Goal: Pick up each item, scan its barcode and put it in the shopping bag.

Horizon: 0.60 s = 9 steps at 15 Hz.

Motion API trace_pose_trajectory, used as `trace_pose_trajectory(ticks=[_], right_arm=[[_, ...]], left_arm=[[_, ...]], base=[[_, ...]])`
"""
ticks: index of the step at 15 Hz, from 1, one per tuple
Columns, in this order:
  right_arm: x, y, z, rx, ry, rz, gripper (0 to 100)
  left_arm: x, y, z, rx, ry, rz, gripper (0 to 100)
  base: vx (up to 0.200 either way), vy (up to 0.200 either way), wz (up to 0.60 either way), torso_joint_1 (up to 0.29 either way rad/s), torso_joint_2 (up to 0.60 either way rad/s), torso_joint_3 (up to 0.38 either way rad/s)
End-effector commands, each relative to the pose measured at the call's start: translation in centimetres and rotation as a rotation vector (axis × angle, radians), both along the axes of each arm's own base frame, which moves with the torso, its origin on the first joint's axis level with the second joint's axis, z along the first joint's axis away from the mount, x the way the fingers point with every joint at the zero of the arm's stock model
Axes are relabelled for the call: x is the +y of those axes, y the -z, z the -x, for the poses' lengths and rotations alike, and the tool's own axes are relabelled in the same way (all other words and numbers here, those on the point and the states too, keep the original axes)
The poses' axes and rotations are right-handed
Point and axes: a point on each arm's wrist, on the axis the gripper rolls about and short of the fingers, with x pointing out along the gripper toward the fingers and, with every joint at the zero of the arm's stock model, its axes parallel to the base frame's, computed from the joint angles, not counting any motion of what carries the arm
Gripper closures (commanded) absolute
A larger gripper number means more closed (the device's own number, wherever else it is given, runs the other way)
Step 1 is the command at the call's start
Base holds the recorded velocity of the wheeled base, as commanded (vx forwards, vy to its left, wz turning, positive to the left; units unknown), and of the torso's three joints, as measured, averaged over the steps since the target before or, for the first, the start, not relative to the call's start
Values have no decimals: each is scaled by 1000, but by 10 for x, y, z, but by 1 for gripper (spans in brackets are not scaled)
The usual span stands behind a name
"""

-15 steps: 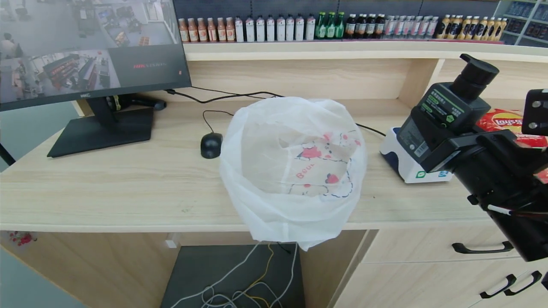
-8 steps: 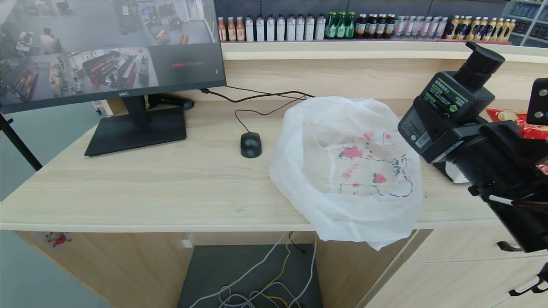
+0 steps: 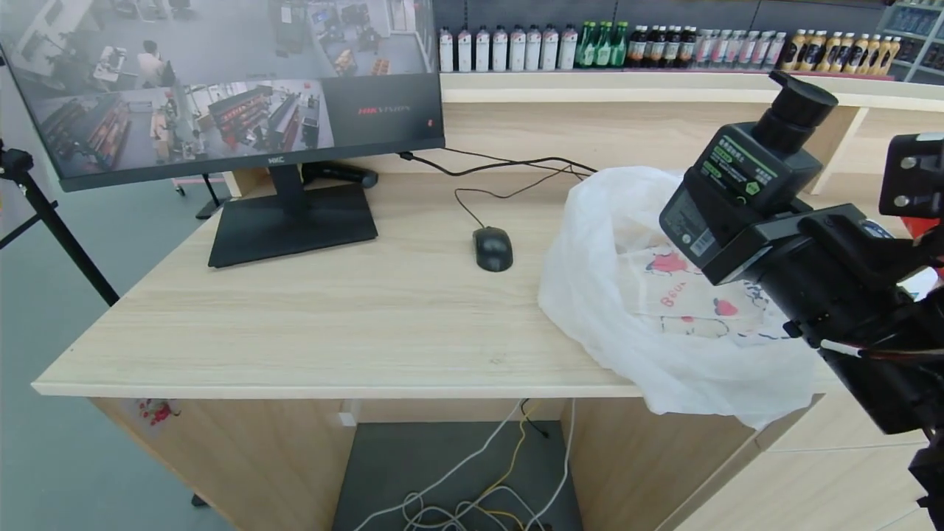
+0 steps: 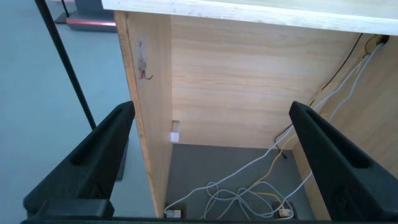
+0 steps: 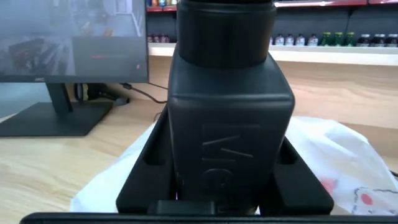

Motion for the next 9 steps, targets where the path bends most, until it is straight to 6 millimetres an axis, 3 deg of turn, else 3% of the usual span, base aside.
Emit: trace_pose_trajectory(ticks=[1, 9], right_arm=[[4, 5, -3, 17, -8, 10, 100], [15, 23, -25, 70, 0, 39, 100]], left_arm=[[0, 0, 0, 0, -1, 0, 0], [0, 0, 0, 0, 0, 0, 0]], base=[[0, 0, 0, 0, 0, 0], [0, 0, 0, 0, 0, 0]])
